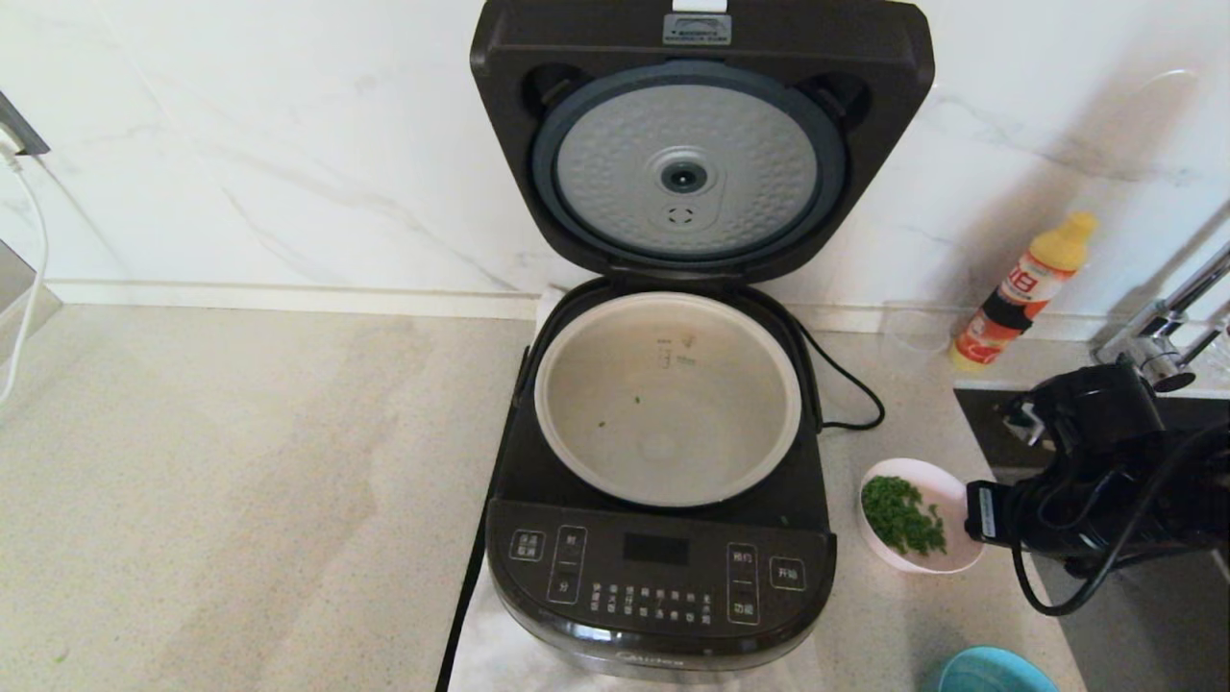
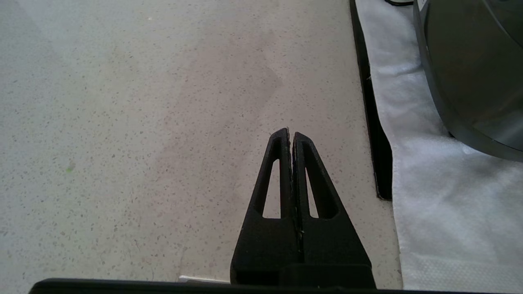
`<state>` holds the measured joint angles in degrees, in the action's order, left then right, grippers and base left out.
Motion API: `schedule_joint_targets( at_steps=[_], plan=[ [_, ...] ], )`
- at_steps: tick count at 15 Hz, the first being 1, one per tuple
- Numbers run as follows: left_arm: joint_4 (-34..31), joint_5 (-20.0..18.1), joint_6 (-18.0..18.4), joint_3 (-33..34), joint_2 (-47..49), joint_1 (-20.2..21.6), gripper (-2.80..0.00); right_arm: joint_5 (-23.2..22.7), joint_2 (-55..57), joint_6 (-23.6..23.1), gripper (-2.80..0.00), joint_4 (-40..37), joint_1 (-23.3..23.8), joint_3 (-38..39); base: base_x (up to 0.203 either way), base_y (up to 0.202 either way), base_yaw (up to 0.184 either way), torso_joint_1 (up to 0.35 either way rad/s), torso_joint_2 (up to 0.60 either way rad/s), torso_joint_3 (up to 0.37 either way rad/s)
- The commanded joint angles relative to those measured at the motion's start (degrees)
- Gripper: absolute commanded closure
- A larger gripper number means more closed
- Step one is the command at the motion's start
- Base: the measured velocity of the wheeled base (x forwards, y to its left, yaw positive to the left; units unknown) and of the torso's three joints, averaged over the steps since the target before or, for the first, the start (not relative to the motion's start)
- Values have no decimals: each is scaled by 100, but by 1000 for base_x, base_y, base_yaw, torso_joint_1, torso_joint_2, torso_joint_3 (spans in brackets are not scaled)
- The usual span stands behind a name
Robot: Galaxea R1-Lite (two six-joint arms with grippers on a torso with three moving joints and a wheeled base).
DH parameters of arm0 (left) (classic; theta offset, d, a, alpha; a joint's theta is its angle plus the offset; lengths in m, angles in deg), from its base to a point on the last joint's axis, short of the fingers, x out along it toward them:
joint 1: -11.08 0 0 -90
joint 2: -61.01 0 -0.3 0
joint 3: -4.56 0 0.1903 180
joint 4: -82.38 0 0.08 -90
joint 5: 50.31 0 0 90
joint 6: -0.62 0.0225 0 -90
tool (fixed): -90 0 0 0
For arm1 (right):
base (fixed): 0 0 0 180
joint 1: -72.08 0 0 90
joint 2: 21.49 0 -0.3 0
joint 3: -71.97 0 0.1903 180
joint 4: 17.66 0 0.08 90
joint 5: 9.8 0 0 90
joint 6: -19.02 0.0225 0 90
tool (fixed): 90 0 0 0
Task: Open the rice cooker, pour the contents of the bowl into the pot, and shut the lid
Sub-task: Pour the chopped green onions from the bowl into the rice cooker
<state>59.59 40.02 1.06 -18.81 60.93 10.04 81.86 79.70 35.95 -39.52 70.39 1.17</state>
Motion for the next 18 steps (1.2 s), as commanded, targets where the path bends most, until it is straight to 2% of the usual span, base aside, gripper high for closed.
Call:
schedule_joint_targets(
  at_steps=[1, 3, 9, 15, 18],
  plan=[
    [4, 2, 0, 53, -1, -1, 0, -6, -305, 5, 0, -53, 18, -17, 0, 0, 0, 0, 0, 0],
    [4, 2, 0, 53, -1, -1, 0, -8, -605, 0, 0, -291, 12, -85, 0, 0, 0, 0, 0, 0],
    [4, 2, 0, 53, -1, -1, 0, -112, -1486, 85, 0, -1830, -59, -951, 0, 0, 0, 0, 0, 0],
    [4, 2, 0, 53, -1, -1, 0, -173, -1939, 459, 0, -3158, -687, -2122, 0, 0, 0, 0, 0, 0],
    [4, 2, 0, 53, -1, -1, 0, -183, -1988, 760, 0, -3877, -1218, -2866, 0, 0, 0, 0, 0, 0]
  ],
)
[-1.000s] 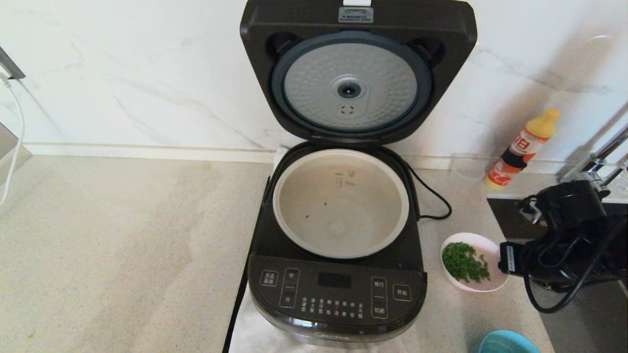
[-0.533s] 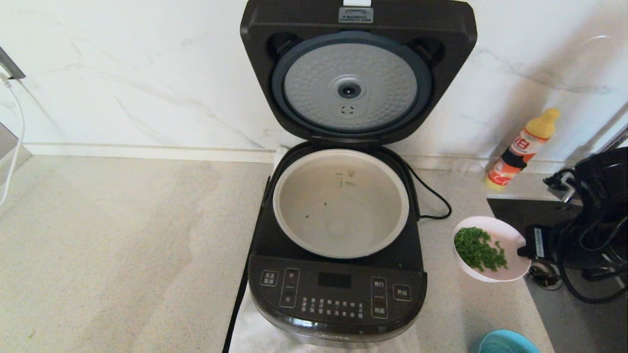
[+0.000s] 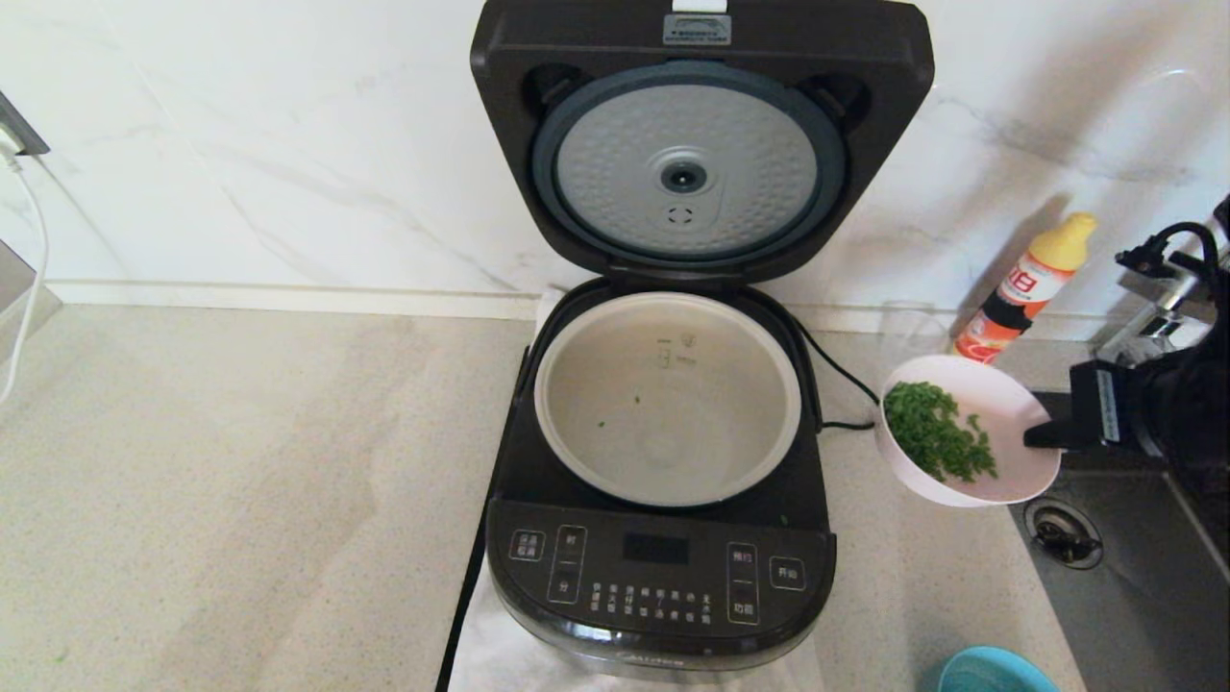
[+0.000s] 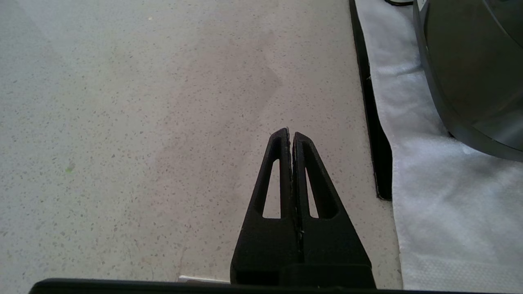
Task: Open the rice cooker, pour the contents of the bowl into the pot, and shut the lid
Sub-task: Pour the chopped green onions from the bowl into the rice cooker
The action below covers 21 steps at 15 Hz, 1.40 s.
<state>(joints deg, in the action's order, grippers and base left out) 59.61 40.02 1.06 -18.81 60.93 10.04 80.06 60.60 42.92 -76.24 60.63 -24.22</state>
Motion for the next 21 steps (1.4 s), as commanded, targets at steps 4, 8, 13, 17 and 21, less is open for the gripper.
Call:
schedule_joint_targets(
  at_steps=[4, 8, 13, 17, 21],
  plan=[
    [2, 2, 0, 53, -1, -1, 0, 4, 28, 254, 0, -935, -800, -1460, 0, 0, 0, 0, 0, 0],
    [2, 2, 0, 53, -1, -1, 0, 28, 518, 403, 0, -1306, -1381, -2224, 0, 0, 0, 0, 0, 0],
    [2, 2, 0, 53, -1, -1, 0, 57, 1254, 610, 0, -1304, -1876, -3043, 0, 0, 0, 0, 0, 0],
    [2, 2, 0, 53, -1, -1, 0, 169, 1860, 728, 0, -1278, -2271, -3507, 0, 0, 0, 0, 0, 0],
    [2, 2, 0, 53, -1, -1, 0, 337, 2424, 795, 0, -877, -2501, -3780, 0, 0, 0, 0, 0, 0]
  ],
)
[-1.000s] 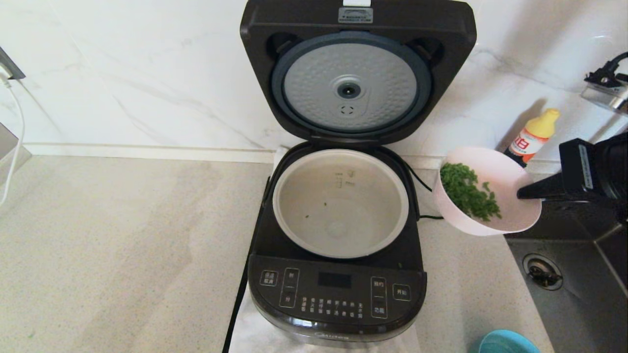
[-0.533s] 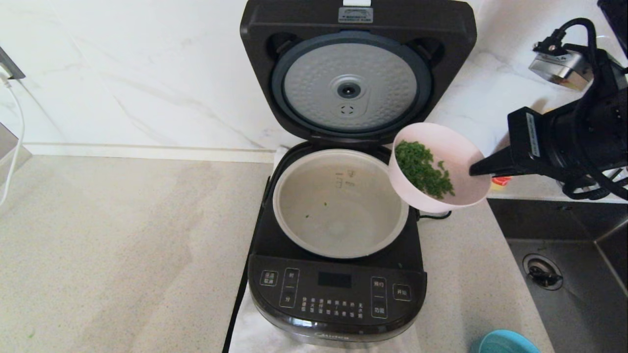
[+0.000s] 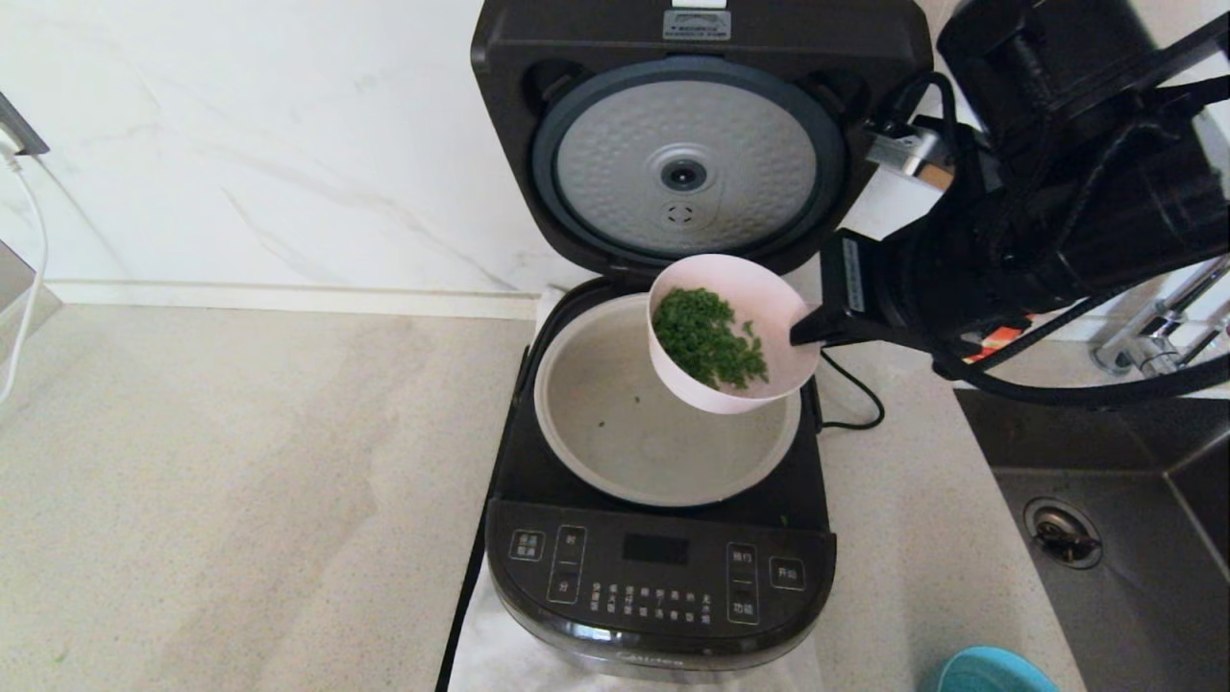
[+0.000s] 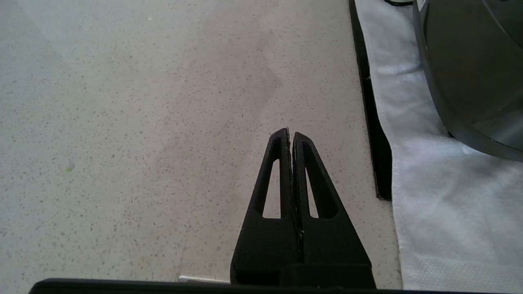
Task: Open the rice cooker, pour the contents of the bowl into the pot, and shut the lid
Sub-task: Pour the chopped green onions from the bowl into the rice cooker
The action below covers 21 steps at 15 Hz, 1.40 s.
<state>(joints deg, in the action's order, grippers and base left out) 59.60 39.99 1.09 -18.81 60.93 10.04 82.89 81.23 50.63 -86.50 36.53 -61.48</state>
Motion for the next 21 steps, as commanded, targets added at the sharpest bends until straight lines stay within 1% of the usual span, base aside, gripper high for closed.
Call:
schedule_joint_targets(
  at_steps=[1, 3, 5, 8, 11, 14, 16, 18, 19, 20, 21],
  plan=[
    [3, 6, -2, 53, -1, -1, 0, 195, 483, 28, 0, 381, -132, -57, 0, 0, 0, 0, 0, 0],
    [3, 6, -2, 53, -1, -1, 0, 406, 688, 29, 0, 771, -179, -57, 0, 0, 0, 0, 0, 0],
    [3, 6, -2, 53, -1, -1, 0, 425, 775, 29, 0, 992, -181, -57, 0, 0, 0, 0, 0, 0],
    [3, 6, -2, 53, -1, -1, 0, 450, 784, 29, 0, 1216, -198, -57, 0, 0, 0, 0, 0, 0],
    [3, 6, -2, 53, -1, -1, 0, 835, 828, 38, 0, 1382, -225, -43, 0, 0, 0, 0, 0, 0],
    [3, 6, -2, 53, -1, -1, 0, 979, 722, 38, 0, 1435, -239, -22, 0, 0, 0, 0, 0, 0],
    [3, 6, -2, 53, -1, -1, 0, 1320, 781, 26, 0, 1947, -288, -22, 0, 0, 0, 0, 0, 0],
    [3, 6, -2, 53, -1, -1, 0, 1888, 984, 11, 0, 2543, -398, -5, 0, 0, 0, 0, 0, 0],
    [3, 6, -2, 53, -1, -1, 0, 2144, 1063, -8, 0, 2706, -448, 8, 0, 0, 0, 0, 0, 0],
    [3, 6, -2, 53, -1, -1, 0, 2289, 1079, -17, 0, 2781, -501, 56, 0, 0, 0, 0, 0, 0],
    [3, 6, -2, 53, -1, -1, 0, 2302, 1028, -36, 0, 2803, -511, 193, 0, 0, 0, 0, 0, 0]
  ],
)
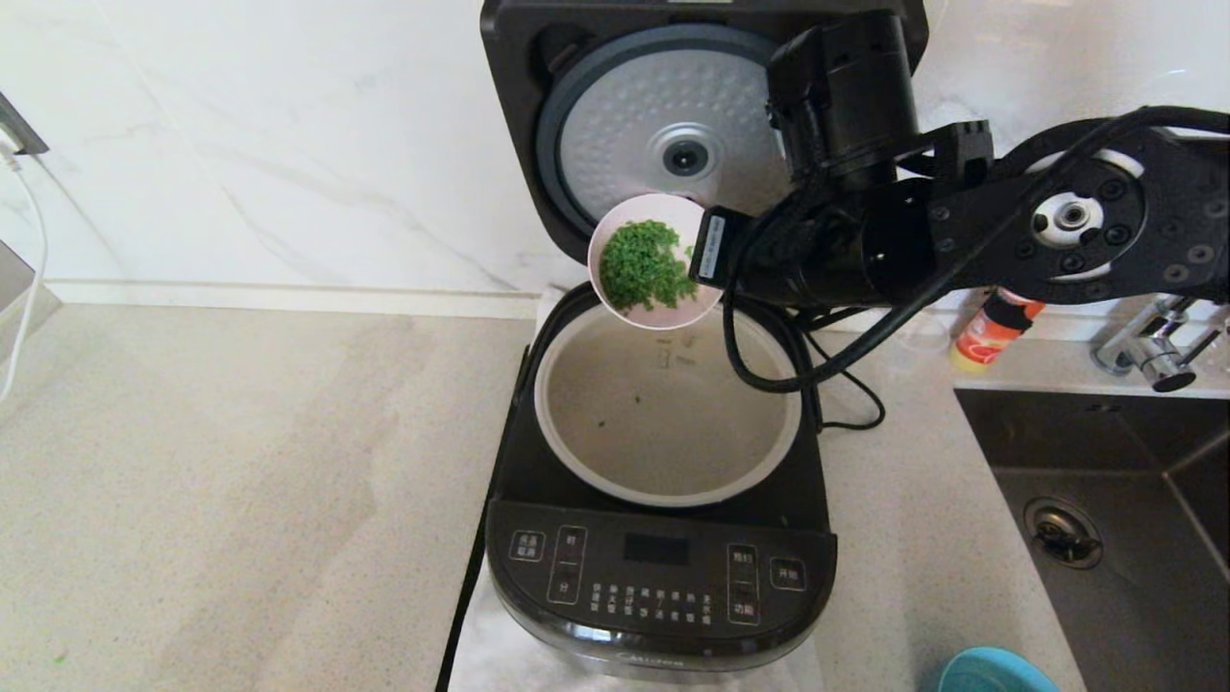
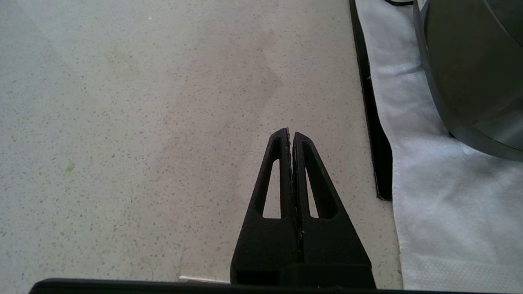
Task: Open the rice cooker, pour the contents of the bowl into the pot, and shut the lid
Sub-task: Pour the chopped green onions from the bowl into the rice cooker
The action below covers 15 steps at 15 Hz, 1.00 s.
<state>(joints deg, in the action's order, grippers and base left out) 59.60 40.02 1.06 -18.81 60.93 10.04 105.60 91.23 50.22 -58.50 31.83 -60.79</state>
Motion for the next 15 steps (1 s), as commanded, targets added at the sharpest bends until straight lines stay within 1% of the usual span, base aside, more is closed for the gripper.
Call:
schedule_joint_targets(
  at_steps=[1, 3, 6, 7, 8, 9, 10, 11, 14, 15],
  plan=[
    [3, 2, 0, 53, -1, -1, 0, 40, -16, -63, 0, 171, -51, 248, 0, 0, 0, 0, 0, 0],
    [3, 2, 0, 53, -1, -1, 0, 58, -88, -306, 0, 689, -41, 592, 0, 0, 0, 0, 0, 0],
    [3, 2, 0, 53, -1, -1, 0, 60, -348, -829, 0, 1886, 10, 1569, 0, 0, 0, 0, 0, 0],
    [3, 2, 0, 53, -1, -1, 0, 53, -433, -1063, 0, 2414, 41, 1980, 0, 0, 0, 0, 0, 0],
    [3, 2, 0, 53, -1, -1, 0, 45, -489, -1330, 0, 3099, 69, 2322, 0, 0, 0, 0, 0, 0],
    [3, 2, 0, 53, -1, -1, 0, 46, -523, -1620, 0, 3818, 90, 2614, 0, 0, 0, 0, 0, 0],
    [3, 2, 0, 53, -1, -1, 0, 54, -538, -1925, 0, 4374, 110, 2875, 0, 0, 0, 0, 0, 0],
    [3, 2, 0, 53, -1, -1, 0, 63, -540, -2110, 0, 4640, 153, 3008, 0, 0, 0, 0, 0, 0],
    [3, 2, 0, 53, -1, -1, 0, 70, -557, -2192, 0, 4943, 293, 3038, 0, 0, 0, 0, 0, 0],
    [3, 2, 0, 53, -1, -1, 0, 70, -519, -2296, 0, 5118, 337, 3043, 0, 0, 0, 0, 0, 0]
  ],
)
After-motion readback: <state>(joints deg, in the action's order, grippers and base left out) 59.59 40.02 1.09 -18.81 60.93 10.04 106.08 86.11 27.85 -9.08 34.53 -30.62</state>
